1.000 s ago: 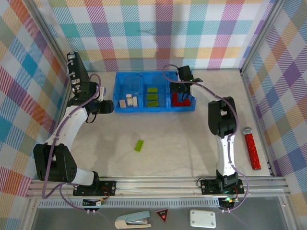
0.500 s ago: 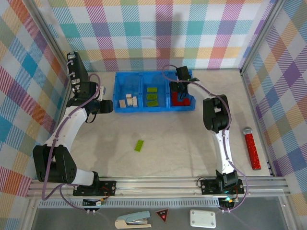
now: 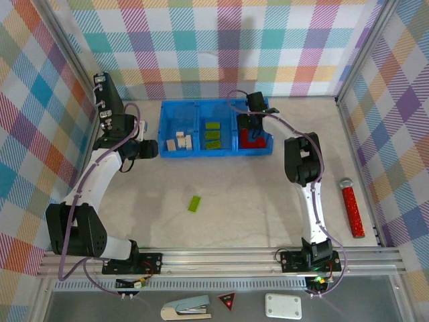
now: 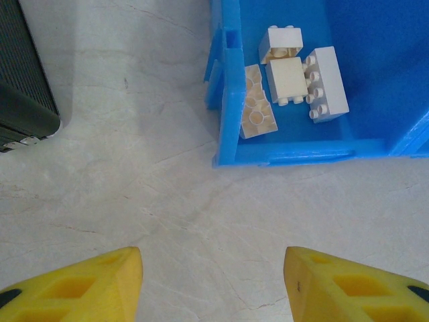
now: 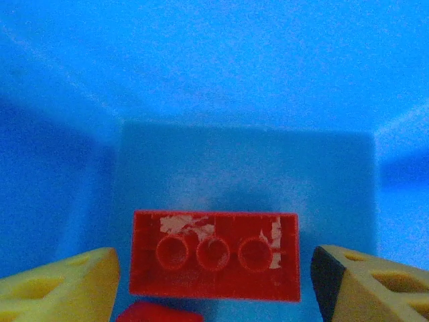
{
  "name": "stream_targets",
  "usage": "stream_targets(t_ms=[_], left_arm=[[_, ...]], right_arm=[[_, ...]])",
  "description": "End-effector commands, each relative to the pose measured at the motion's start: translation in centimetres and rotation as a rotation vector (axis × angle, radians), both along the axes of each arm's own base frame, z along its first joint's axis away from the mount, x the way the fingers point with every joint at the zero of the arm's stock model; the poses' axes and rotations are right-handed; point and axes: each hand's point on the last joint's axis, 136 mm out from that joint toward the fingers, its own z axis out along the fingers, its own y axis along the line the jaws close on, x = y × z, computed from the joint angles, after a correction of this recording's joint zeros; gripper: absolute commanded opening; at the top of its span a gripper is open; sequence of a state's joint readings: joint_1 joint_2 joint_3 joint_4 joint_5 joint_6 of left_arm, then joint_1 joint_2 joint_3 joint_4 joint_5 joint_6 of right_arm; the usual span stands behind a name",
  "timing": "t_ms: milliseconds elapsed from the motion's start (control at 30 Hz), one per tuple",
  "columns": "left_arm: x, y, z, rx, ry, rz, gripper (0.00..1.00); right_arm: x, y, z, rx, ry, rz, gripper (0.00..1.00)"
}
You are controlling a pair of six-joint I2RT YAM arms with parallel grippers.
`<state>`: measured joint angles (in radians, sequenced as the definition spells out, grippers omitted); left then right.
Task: Sort the legos into containers by color
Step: Place the lego in the container, then pick up the lego from the middle-left of the table.
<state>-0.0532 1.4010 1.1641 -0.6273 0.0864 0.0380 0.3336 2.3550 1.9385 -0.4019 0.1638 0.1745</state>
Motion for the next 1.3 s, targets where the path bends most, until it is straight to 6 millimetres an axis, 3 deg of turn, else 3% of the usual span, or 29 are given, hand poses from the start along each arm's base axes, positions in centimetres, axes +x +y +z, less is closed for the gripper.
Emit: stream_targets(t_ms=[0,367,567,933,1267], left_arm=[[0.2,0.4,1.5,-0.014,-0.034,0.016,0.58],[0.4,-0.3,1.4,-0.051,-0.034,0.004,0.57],[0.3,-1.7,0.5,-0.079,0.007,-0.028,0.56],[-1.9,-7.1,-0.5,-0.015,0.134,-0.178,0.56],[-6.1,-11.7,-4.1,0.018,0.244,-0.244,0.56]], right_arm=[[-1.2,0.0,4.6,0.025,-0.039,0.026,0.76],[-5.4,-0.4,6.7,0.041,-0.015,0.081,0.76],[-8.1,-0.2,7.8,0.09,-0.022,0.126,0.76],[-13.9,-0.3,9.3,0.173,-0.036,0.201,0.76],[-18.7,-2.3,8.8,0.142,-0.025,0.206,0.76]])
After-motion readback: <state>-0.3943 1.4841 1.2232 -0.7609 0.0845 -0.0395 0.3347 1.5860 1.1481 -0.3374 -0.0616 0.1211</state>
